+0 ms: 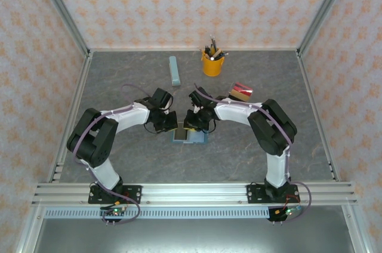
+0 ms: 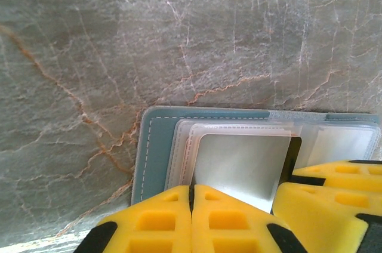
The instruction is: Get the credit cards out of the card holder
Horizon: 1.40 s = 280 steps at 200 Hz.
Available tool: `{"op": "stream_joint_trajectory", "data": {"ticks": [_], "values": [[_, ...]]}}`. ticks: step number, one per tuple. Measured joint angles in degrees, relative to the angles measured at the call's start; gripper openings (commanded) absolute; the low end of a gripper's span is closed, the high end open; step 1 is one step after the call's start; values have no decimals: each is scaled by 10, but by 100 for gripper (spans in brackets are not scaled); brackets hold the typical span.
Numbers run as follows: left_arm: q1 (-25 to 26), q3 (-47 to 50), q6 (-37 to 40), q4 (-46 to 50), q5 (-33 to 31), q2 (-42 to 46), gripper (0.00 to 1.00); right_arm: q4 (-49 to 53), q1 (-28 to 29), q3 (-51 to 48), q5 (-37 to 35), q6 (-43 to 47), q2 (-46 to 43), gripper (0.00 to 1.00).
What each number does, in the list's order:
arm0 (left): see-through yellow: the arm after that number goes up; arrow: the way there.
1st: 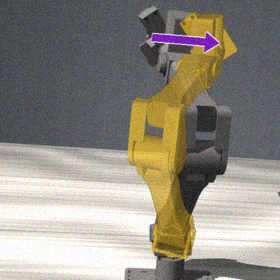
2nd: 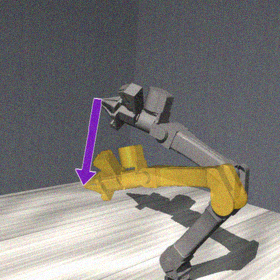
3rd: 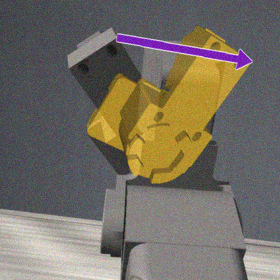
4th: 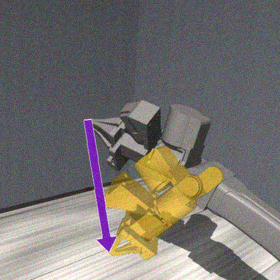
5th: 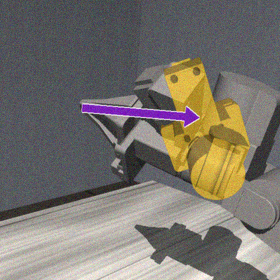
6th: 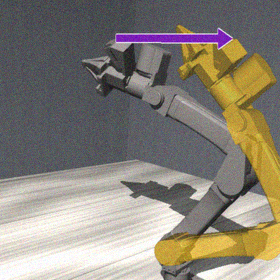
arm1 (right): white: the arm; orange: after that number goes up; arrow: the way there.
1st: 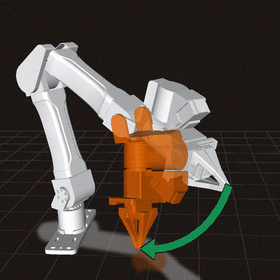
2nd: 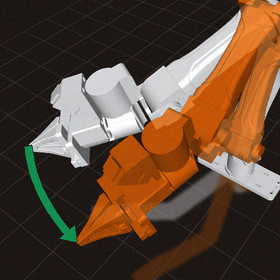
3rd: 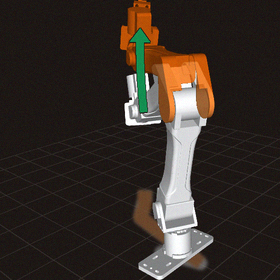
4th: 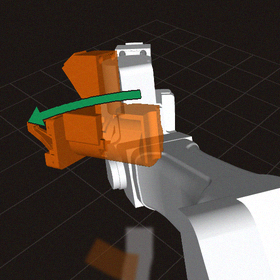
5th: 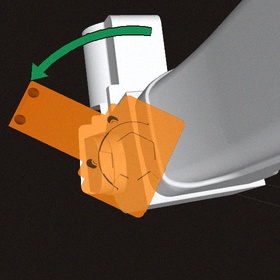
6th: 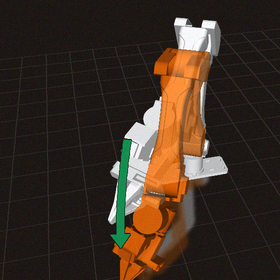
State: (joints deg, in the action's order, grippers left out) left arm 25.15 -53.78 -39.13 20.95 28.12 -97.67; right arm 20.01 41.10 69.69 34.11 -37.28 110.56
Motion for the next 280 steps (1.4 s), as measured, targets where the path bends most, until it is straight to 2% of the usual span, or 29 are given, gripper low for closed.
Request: {"op": "stream_joint_trajectory", "data": {"ticks": [25, 67, 109, 125, 184, 232, 280], "values": [[0, 2, 0, -3, 0, 0, 8, 7, 0, 6, 0, 0, 5, 15], [0, 4, 0, -7, 0, 0, 9, 12, -3, 6, 2, 2, 6, 0], [0, 6, -1, -9, -2, 1, 19, 16, -3, 6, -7, 11, 1, 0], [0, 6, 0, -9, -2, 3, 20, 19, -3, 3, -13, 17, -5, 0], [0, 7, 1, -2, -5, 10, 17, 32, -4, -6, -22, 31, -20, 0], [0, 7, 2, 9, -9, 55, 13, 42, -5, -6, -26, 41, -20, 0], [0, 7, 1, -4, 19, 50, 9, 49, -8, -6, -26, 50, -20, 0]]}}
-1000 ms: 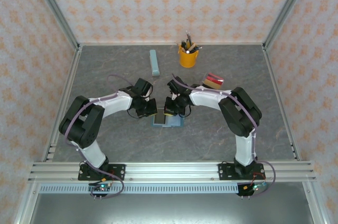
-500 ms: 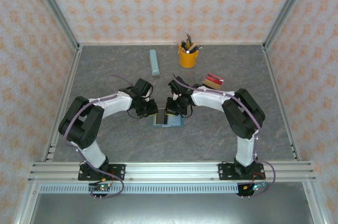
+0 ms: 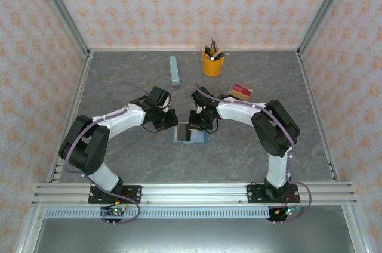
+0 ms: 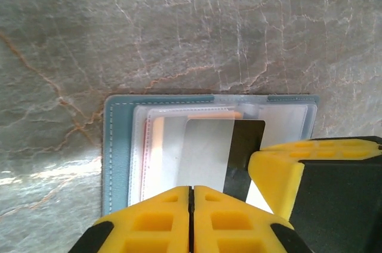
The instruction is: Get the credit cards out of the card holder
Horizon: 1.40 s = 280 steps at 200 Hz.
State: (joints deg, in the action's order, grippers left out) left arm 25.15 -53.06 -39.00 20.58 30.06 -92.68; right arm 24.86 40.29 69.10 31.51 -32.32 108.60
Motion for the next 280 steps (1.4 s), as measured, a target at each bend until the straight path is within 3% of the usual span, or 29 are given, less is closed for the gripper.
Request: {"op": "stream_joint_trajectory", "data": {"ticks": [37, 82, 139, 176, 225, 280], "values": [[2, 0, 0, -8, 17, -36, 8, 4, -2, 0, 0, 7, 0, 2], [7, 0, 0, -12, 25, -54, 5, 4, -10, 0, 14, 11, 8, 21], [7, 0, 0, -12, 23, -55, 4, -5, -17, 3, 48, 14, 17, 25], [7, 0, 0, -12, 21, -55, 4, -10, -21, 4, 64, 14, 23, 23], [7, 0, 0, -11, 14, -55, 5, -11, -22, 6, 64, 14, 26, 2], [7, -1, 2, -9, 8, -53, 12, -18, -28, -29, 45, 17, -13, 0]]}}
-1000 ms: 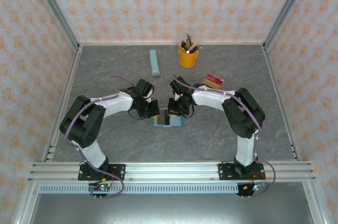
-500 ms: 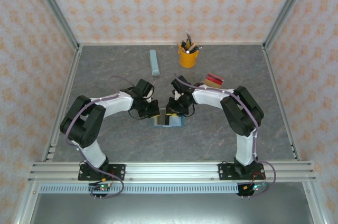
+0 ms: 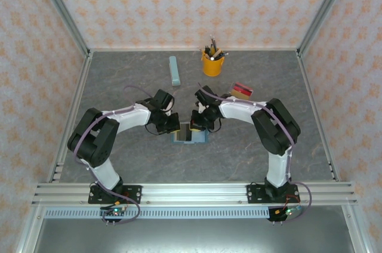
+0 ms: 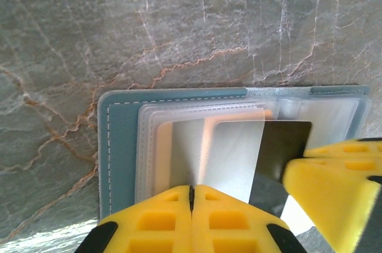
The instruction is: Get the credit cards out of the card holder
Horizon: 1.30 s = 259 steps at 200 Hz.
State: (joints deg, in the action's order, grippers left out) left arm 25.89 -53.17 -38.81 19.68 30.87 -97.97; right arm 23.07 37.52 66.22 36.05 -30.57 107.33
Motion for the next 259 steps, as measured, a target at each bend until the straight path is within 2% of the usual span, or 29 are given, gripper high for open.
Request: {"op": "stream_joint_trajectory", "data": {"ticks": [27, 75, 103, 142, 175, 226, 259], "values": [[0, 0, 2, 0, 1, 0, 19, 0, -10, -28, -7, 9, -45, 0], [-10, 0, -1, 0, 20, 41, 40, -14, -20, -59, 0, 26, -113, 0], [-37, 6, -7, -28, 63, 89, 54, -30, -29, -71, 17, 36, -148, 0], [-70, 66, -46, -133, 149, 137, 76, -71, -44, -84, 62, 38, -189, 0], [-72, 96, -87, -220, 213, 149, 84, -133, -78, -92, 132, 23, -212, 0], [-72, 96, -139, -332, 260, 187, 82, -210, -96, -92, 218, -9, -221, 0], [-72, 96, -165, -367, 272, 190, 58, -245, -99, -92, 249, -32, -221, 0]]}}
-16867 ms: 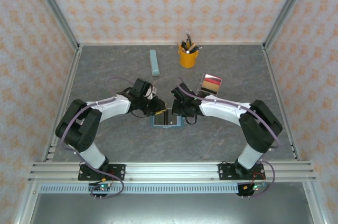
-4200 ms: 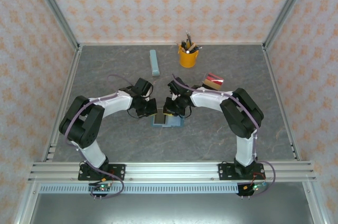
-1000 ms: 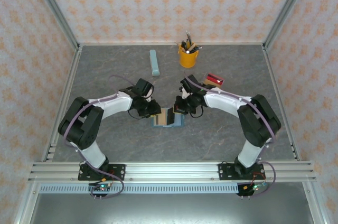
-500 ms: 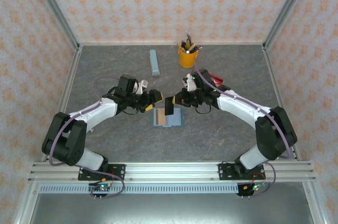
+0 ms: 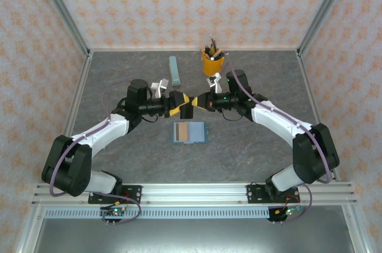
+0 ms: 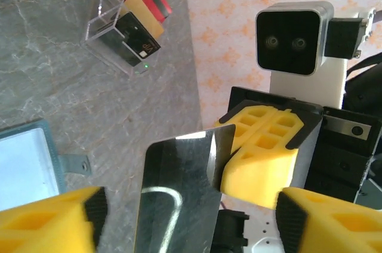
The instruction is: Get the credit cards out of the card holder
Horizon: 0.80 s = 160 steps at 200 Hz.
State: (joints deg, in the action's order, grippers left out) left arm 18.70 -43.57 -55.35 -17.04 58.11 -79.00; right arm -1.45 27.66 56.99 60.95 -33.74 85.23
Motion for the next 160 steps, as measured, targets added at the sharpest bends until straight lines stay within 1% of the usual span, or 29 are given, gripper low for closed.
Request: {"op": "stream_joint_trajectory", "data": {"ticks": [45, 69, 76, 93, 111, 123, 160], "values": [[0, 0, -30, -40, 0, 0, 26, -16, -9, 0, 10, -15, 0, 0], [0, 3, -48, -61, -2, 0, 6, -25, -15, 0, 11, -28, 0, 0], [0, 5, -51, -70, -3, 1, 0, -33, -15, -2, 9, -36, 0, 4], [-1, 12, -62, -84, -13, 10, 0, -75, -16, -19, 10, -72, 0, 23], [0, 21, -75, -98, -30, 21, 0, -143, -15, -47, 3, -123, 0, 33], [0, 24, -83, -102, -42, 28, 0, -185, -14, -68, -4, -165, 0, 35], [3, 26, -102, -104, -76, 45, 0, -274, 7, -89, -28, -243, 0, 34]]}}
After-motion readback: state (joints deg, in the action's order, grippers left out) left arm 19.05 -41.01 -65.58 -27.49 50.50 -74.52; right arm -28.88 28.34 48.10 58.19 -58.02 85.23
